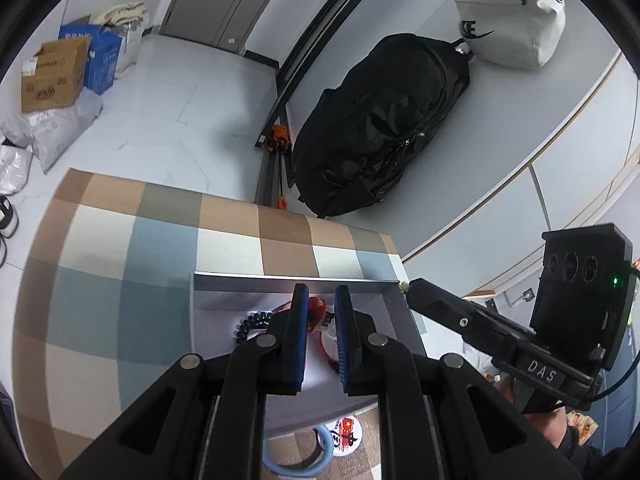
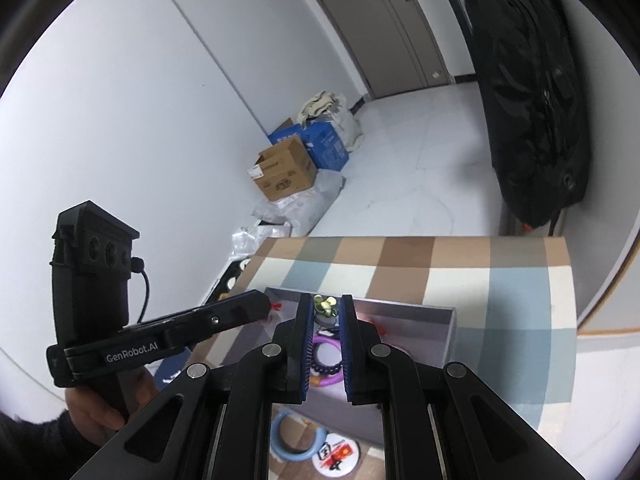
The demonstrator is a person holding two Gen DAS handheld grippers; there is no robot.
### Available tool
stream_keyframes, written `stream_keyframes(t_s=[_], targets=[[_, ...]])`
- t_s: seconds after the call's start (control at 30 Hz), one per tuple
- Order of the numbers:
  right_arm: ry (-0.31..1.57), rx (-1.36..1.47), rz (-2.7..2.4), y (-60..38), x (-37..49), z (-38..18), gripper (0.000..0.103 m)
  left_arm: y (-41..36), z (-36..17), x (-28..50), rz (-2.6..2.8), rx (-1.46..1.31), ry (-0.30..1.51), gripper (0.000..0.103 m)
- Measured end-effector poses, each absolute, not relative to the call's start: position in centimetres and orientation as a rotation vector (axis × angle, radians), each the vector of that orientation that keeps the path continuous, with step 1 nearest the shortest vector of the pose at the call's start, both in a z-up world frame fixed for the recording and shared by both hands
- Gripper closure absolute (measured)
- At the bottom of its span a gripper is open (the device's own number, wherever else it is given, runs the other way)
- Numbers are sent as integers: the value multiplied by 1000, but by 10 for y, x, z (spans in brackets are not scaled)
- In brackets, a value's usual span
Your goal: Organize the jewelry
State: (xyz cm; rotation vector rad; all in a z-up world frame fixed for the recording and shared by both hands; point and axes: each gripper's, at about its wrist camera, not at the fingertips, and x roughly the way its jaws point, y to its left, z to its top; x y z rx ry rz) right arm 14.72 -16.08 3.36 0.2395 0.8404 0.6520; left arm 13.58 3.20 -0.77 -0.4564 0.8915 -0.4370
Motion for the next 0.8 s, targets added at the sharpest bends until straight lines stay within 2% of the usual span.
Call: stream_keyframes(t_s=[0.47,0.67,0.73,0.8], targets=[[922,248,620,-166,163,4,91,24,-16,146,-441,-438,926,95],[895,257,617,-168,160,9,89,26,-18,150,-440,-476,942,94],[872,250,623,-168,156,14,86,28,-17,150,-412,-479,948,83],[853,242,617,-170,153,17,71,31,-16,149,-404,-489,946,55]])
